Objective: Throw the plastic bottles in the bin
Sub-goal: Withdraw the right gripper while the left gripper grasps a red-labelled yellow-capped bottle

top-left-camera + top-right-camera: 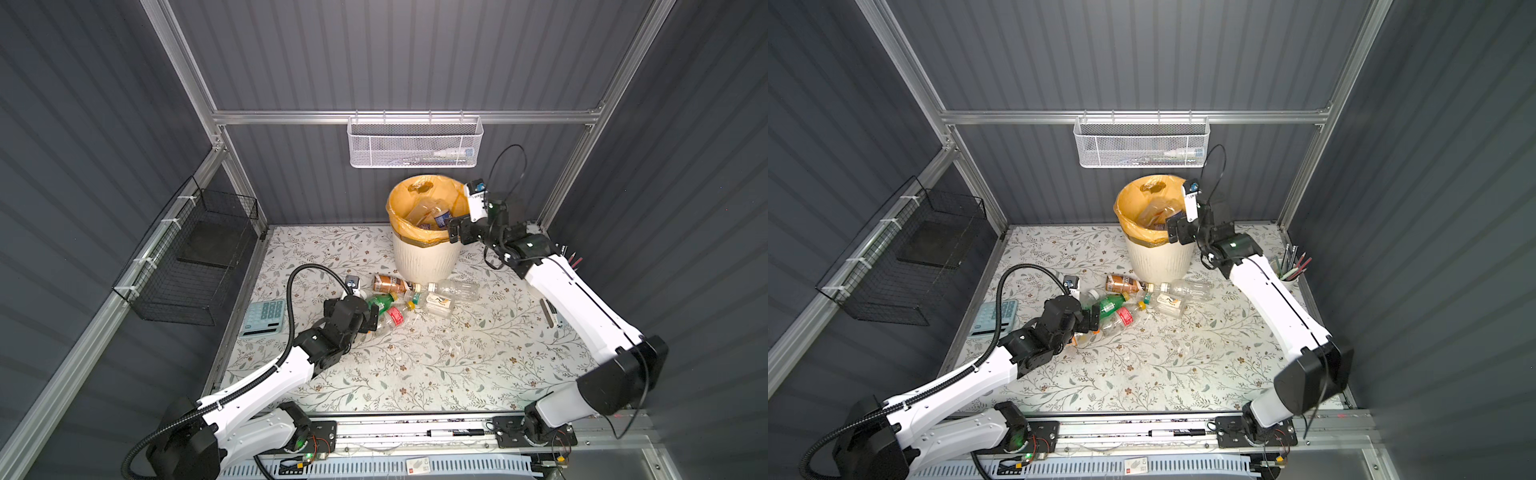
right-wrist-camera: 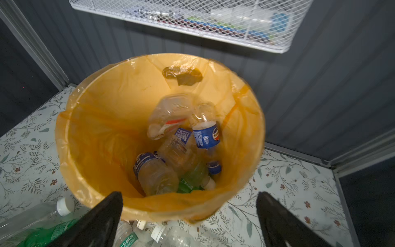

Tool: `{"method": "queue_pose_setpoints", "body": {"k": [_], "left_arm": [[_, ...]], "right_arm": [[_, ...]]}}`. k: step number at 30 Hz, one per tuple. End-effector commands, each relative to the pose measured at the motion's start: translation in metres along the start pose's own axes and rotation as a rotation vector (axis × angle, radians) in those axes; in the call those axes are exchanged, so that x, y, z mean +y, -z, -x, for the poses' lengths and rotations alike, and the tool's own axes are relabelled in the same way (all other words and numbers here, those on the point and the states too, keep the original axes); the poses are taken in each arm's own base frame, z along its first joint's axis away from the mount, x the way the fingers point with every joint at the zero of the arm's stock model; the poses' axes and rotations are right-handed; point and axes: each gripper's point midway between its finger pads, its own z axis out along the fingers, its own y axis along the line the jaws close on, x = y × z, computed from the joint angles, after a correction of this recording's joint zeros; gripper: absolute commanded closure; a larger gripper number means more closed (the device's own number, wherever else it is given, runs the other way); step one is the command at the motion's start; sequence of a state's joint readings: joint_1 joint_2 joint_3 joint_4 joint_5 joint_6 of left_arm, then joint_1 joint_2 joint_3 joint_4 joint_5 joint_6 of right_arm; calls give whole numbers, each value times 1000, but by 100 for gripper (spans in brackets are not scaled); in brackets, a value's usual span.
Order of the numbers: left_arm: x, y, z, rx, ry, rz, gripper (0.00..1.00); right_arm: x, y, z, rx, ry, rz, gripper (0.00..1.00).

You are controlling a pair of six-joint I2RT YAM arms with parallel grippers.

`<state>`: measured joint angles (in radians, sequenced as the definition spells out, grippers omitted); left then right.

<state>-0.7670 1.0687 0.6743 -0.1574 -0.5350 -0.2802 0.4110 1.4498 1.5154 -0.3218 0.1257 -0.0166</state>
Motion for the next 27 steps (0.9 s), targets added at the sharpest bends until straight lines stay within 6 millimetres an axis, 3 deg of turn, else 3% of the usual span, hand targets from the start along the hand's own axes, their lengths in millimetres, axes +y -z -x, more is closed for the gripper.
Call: {"method": "queue_pose_setpoints", "body": {"k": [1,7,13,16,21,27], "left_arm": [[-13,5,15,-23,-42,-61,0],[-36,-1,11,33,-164,-119,0],[-72,-12,-3,135,-375,-133,0],[-90,-25,-17,248,-454,-161,1],[-104,-49,-45,413,-530,-159,7],[-115,-62,-60,499,-554,-171,15]], "right_arm": [[-21,40,40,-201,-74,-64,1],[-36,47,-20,-115,-125,-88,1],[-56,59,-86,-53,-244,-136,1],[-64,63,-119,-26,-305,-161,1],[-75,68,-172,46,-385,-203,1],[-80,73,-210,92,-446,-227,1]]}}
